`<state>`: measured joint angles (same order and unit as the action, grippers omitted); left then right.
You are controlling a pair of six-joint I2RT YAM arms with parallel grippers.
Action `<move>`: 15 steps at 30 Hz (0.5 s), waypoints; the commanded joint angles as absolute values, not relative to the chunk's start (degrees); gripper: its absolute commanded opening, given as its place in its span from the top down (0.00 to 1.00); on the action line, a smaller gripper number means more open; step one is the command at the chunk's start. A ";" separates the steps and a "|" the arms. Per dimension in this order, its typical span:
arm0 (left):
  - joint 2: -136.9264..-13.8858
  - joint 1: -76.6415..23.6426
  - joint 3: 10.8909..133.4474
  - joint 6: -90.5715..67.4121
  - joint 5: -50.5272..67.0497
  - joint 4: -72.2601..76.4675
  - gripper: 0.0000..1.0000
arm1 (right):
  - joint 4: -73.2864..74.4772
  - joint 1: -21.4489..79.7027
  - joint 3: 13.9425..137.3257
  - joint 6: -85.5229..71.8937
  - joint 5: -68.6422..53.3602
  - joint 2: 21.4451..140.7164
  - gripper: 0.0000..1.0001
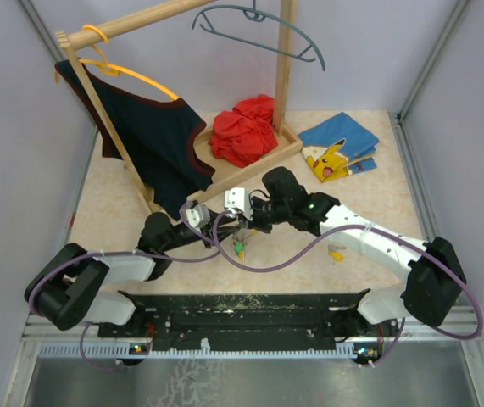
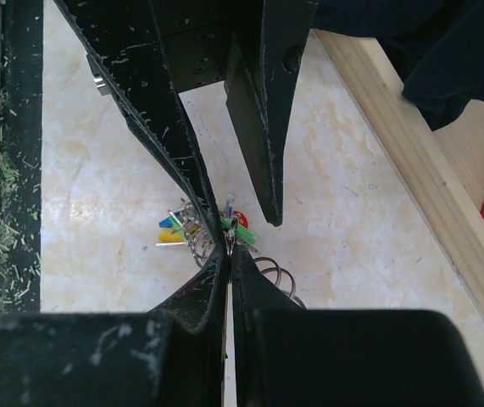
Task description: Put the keys on the keyring
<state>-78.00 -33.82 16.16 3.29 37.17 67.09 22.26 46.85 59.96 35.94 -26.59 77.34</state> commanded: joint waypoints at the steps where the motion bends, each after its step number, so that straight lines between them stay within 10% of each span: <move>1: -77.38 -34.08 15.77 3.99 34.17 66.30 0.63 | 18.63 47.29 60.29 35.16 -28.83 76.03 1.00; 15: -72.39 -33.93 14.89 6.64 33.11 60.41 0.58 | 18.73 47.20 60.22 34.94 -28.12 76.00 1.00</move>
